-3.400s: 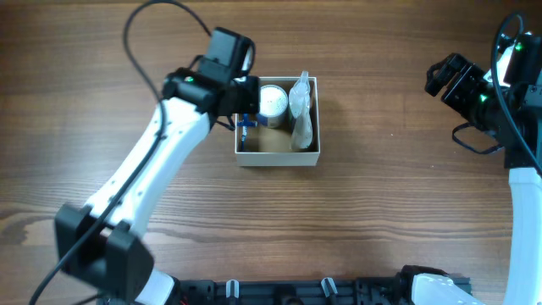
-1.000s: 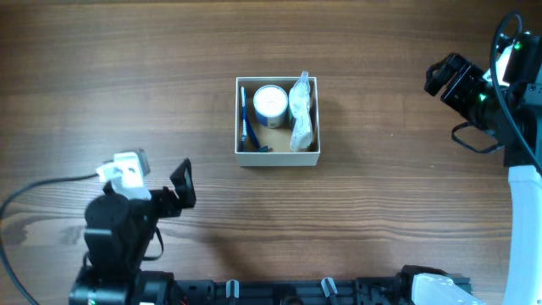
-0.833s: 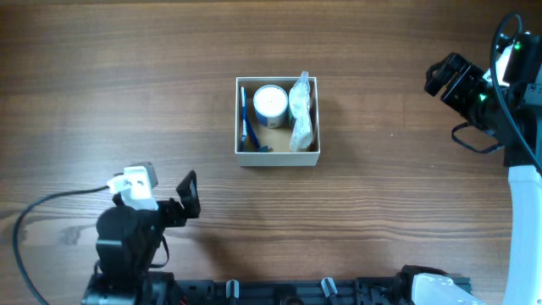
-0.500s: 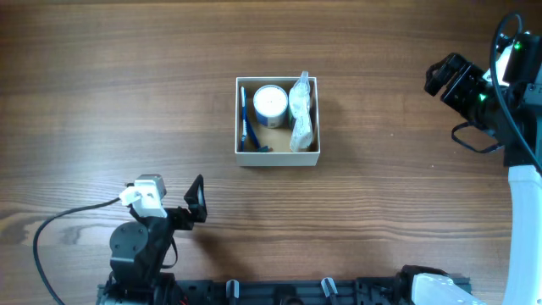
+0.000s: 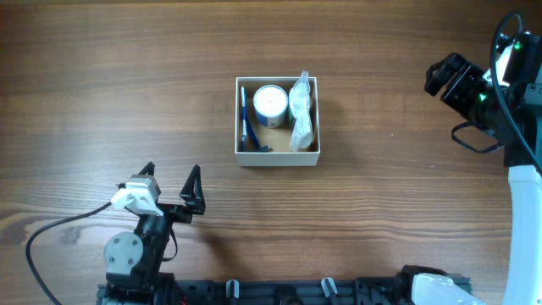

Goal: Pack container

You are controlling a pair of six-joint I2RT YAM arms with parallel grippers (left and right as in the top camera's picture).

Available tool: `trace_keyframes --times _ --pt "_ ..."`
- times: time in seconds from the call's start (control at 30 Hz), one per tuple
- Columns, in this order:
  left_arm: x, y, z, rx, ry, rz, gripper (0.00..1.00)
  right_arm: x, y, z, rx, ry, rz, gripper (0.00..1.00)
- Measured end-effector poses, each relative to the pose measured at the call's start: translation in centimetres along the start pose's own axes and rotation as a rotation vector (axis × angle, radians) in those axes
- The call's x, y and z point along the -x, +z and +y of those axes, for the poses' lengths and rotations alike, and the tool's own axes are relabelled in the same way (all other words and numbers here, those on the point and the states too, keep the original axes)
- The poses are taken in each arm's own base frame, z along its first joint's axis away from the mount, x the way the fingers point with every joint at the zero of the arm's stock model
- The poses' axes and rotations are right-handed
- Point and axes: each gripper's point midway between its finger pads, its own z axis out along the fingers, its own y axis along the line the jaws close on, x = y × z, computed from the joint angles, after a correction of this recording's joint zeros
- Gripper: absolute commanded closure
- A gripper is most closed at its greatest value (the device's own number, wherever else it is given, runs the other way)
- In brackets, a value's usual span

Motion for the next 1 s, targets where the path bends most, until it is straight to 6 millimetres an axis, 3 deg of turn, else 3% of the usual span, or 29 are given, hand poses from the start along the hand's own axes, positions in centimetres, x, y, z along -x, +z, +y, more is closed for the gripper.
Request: trace_keyframes --times 1.0 --pt "-2.3 1.4 0.9 -0.005 0.002 -0.027 0.00 0.0 0.0 0.0 0.000 0.000 0.000 0.00"
